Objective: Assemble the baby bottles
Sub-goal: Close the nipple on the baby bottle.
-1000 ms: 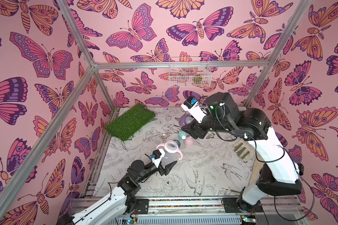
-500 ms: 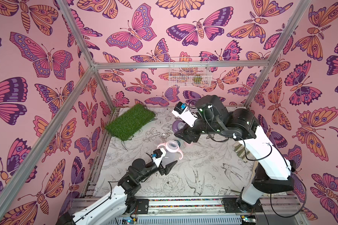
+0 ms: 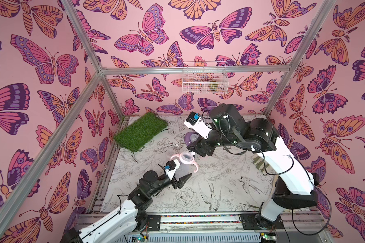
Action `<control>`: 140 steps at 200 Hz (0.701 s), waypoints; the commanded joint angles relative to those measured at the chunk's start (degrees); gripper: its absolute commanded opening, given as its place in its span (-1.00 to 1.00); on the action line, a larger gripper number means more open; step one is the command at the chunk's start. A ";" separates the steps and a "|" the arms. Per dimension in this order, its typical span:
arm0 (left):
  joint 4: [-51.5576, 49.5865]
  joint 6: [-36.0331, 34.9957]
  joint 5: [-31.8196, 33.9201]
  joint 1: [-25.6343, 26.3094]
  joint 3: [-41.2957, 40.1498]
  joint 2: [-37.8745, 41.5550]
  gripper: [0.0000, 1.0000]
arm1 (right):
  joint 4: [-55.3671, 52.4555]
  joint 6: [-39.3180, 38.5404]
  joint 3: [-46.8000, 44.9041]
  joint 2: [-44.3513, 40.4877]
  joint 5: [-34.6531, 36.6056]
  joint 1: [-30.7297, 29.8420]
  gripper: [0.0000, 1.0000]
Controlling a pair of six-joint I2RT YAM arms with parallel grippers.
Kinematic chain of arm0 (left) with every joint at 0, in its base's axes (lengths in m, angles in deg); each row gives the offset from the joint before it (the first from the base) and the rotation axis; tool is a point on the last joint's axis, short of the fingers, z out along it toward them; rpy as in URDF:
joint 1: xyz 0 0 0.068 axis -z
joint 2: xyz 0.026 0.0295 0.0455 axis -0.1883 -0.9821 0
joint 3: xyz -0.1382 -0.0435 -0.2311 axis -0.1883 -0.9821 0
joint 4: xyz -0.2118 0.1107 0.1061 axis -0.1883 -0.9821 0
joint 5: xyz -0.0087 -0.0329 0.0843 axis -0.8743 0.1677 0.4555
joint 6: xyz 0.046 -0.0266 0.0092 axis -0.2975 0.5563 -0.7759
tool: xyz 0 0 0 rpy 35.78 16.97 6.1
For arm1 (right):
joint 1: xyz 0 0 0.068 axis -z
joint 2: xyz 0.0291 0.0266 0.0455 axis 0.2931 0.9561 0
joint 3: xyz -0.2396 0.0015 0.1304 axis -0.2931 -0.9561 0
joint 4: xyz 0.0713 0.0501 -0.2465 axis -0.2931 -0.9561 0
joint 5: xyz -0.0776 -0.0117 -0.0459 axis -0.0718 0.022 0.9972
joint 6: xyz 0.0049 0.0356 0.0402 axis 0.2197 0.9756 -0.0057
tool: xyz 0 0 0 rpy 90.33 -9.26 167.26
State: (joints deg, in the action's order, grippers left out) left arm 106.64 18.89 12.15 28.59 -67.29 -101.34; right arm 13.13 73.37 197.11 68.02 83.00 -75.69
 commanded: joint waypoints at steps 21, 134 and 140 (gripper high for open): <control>-0.84 -1.42 -1.28 0.46 1.55 -0.29 -1.00 | 1.51 -1.14 1.67 -1.36 0.01 -0.57 -0.44; -1.69 -2.56 -0.36 0.84 1.99 0.10 -1.00 | 1.90 -1.06 0.01 -0.77 -2.49 -1.11 -0.46; -1.68 -2.65 -0.20 0.81 2.07 0.44 -1.00 | 1.85 -1.10 -0.43 -0.77 -3.06 -1.11 -0.46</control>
State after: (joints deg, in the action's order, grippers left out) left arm 103.88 17.34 11.40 29.18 -66.88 -102.69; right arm 14.18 72.96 197.24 68.00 82.11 -76.20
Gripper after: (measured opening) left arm 0.788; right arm 0.702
